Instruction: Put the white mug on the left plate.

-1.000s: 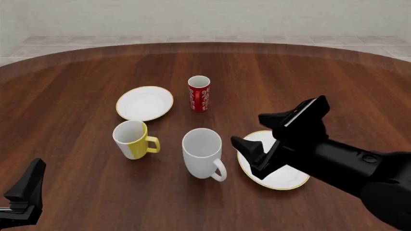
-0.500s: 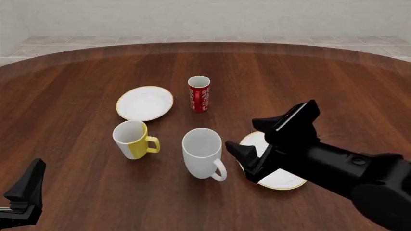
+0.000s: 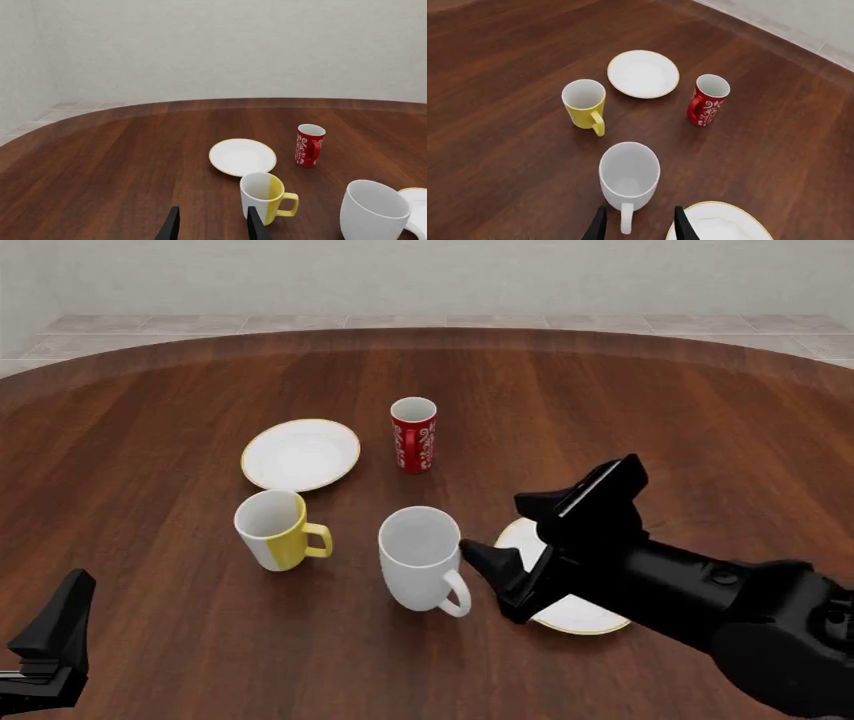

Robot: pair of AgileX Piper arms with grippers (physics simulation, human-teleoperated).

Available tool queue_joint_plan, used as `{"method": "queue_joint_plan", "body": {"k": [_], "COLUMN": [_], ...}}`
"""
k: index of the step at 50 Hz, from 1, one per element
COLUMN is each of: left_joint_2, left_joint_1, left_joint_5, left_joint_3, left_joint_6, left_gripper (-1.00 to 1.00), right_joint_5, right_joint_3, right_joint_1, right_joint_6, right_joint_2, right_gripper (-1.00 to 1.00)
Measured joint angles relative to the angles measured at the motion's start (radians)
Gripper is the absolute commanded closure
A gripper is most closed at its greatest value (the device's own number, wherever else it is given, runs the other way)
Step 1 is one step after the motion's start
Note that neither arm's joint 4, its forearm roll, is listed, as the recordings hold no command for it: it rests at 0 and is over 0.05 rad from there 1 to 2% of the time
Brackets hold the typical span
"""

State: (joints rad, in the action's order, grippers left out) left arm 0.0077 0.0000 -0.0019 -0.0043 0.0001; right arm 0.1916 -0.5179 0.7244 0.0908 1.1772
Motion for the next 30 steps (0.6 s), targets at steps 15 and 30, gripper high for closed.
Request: {"method": "queue_joint_plan", "body": {"k": [15, 30], "left_joint_2": [0.0, 0.0], "left_joint_1": [0.0, 0.0], "left_joint_5": [0.0, 0.0], "left_joint_3": [0.0, 0.0], "left_joint_6": [0.0, 0.0], "left_gripper": [-1.0, -1.0], "right_joint_5": [0.029, 0.047], "right_joint_3": [0.003, 0.007], "right_joint_1": [0.008, 0.017], "right_joint_6": [-0.011, -0.021], "right_joint_2": [0.033, 0.06], "right_gripper": [-1.0, -1.0]}}
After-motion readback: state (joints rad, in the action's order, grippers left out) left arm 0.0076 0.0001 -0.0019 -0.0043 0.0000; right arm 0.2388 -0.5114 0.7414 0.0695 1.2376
